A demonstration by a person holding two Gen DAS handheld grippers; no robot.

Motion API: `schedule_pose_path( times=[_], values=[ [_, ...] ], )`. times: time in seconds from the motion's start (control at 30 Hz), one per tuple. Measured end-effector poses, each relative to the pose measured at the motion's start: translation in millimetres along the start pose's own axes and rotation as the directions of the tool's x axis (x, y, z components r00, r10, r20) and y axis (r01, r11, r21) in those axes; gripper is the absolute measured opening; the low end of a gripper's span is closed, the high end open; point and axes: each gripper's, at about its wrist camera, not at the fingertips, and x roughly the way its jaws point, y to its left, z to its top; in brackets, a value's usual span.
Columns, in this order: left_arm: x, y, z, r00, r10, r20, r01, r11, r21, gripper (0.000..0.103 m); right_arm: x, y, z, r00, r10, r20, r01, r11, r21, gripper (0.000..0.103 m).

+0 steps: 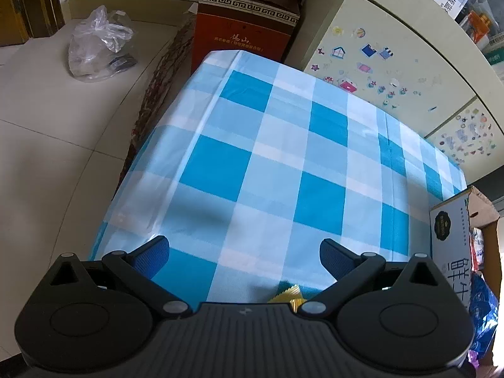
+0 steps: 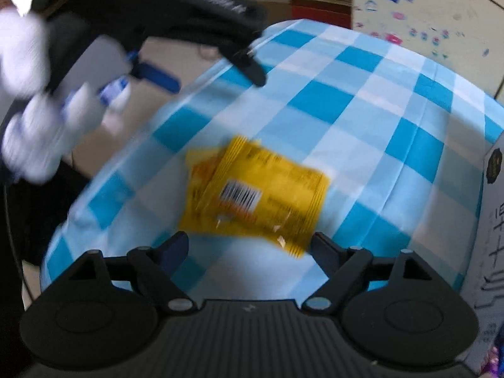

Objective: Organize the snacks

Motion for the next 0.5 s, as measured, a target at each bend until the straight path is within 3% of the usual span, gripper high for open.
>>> schedule_pose_path(
  times=[0.13,0.23,0.4,0.5],
  values=[
    [-4.1,1.3,-3.1,1.000,-0.022,-0.004,0.022,1.000,0.012,0.103,-4.4,-2.1,3.8,0.994,-0.043,0.103,0.040,0.999,0.036,0.084],
    [-8.6,2.0,-8.6,1.000,-0.023,-0.015,0.024,0.999,0.046,0.103,2.9,-0.1,12.7,0.988,-0.084,0.132,0.088,0.996,-0.021,0.084],
    [-15.5,9.0,-21.1,1.000,-0.015,0.001,0.015,0.997,0.079,0.103,14.8,1.8,24.0,0.992,-0.015,0.125,0.033,0.988,-0.150,0.085],
    [-14.0,16.8,-26.2,1.000,-0.029,-0.011,0.030,0.999,0.041,0.103,24.8,6.7,26.8,0.992,0.006,0.126,0.020,0.979,-0.204,0.091]
  ],
)
